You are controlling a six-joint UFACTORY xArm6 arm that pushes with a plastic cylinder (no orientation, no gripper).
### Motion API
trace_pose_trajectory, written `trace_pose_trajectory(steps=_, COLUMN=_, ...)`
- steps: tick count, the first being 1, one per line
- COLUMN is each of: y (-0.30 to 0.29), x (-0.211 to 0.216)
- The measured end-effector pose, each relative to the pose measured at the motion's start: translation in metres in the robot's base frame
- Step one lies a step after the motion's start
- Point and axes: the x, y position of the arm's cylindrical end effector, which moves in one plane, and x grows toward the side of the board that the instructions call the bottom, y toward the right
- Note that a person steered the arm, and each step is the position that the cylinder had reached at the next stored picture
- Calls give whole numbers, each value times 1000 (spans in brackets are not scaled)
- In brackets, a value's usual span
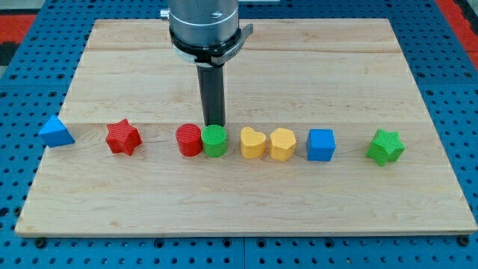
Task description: Move your arm to the center of the board
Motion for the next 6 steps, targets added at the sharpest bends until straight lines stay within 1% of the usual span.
trace_pose_trajectory(steps=1, y=0, x=3)
trace_pose_trajectory(steps=2, y=2, x=-16)
trace_pose_trajectory(steps=3, y=12, x=-52)
trace_pose_trajectory(steps=5, y=27, x=-107)
trace_pose_trajectory(steps=6, y=29, x=-112)
